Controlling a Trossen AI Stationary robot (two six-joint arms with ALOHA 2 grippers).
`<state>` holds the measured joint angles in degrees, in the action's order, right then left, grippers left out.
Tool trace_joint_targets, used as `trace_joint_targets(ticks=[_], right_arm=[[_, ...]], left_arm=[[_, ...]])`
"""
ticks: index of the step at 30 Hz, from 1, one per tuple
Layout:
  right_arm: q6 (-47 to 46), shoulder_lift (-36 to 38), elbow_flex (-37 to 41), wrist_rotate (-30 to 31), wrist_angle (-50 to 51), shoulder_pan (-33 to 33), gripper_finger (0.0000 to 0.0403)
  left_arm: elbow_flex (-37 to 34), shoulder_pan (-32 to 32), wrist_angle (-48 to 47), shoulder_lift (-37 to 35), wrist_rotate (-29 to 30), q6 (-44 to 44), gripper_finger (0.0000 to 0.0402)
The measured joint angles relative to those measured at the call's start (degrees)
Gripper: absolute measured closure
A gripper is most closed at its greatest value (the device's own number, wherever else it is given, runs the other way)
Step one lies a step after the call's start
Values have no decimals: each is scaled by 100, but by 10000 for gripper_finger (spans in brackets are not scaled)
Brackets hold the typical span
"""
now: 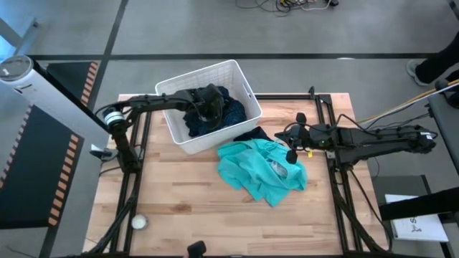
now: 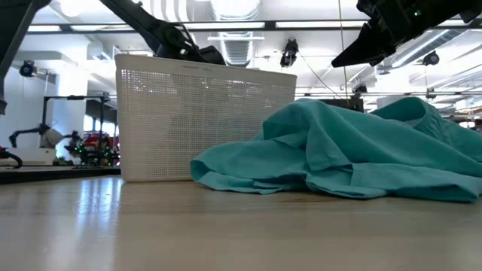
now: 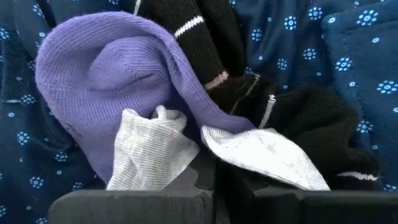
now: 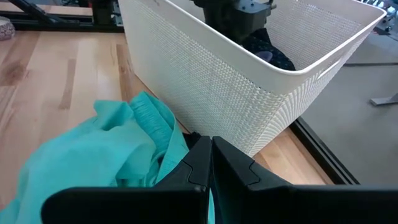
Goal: Sort clothes
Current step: Put the gray sock into the white laundry bin, then put the light blue shorts into the white laundry bin
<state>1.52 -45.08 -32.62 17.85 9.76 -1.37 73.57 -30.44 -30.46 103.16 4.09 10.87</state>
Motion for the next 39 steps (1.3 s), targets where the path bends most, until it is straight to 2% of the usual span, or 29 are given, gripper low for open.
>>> trace_joint_targets(ticks=[6, 9, 22, 25, 29, 33, 39], right_arm=[[-73, 0, 2, -27, -2, 0, 403], [-152, 0, 2, -307, -24, 0, 403], [-143, 0, -196, -389, -162, 0, 395], [-129, 0, -205, -512, -157, 0, 375], [-153, -17, -205, -1159, -160, 0, 329], [-345, -192, -212, -1616, -144, 2, 276], [-656, -673, -212, -1642, -144, 162, 203]], left_arm=[[200, 4, -108, -337, -36, 0, 389], [326, 14, -87, -604, -50, -55, 369], [471, 226, -99, -1663, -41, -136, 237], [466, 254, -97, -1861, -34, -133, 208], [464, 434, 105, -2186, -12, 120, 185], [436, 827, 508, -2516, -15, 391, 184], [75, 1499, 1268, -3006, -16, 664, 204]])
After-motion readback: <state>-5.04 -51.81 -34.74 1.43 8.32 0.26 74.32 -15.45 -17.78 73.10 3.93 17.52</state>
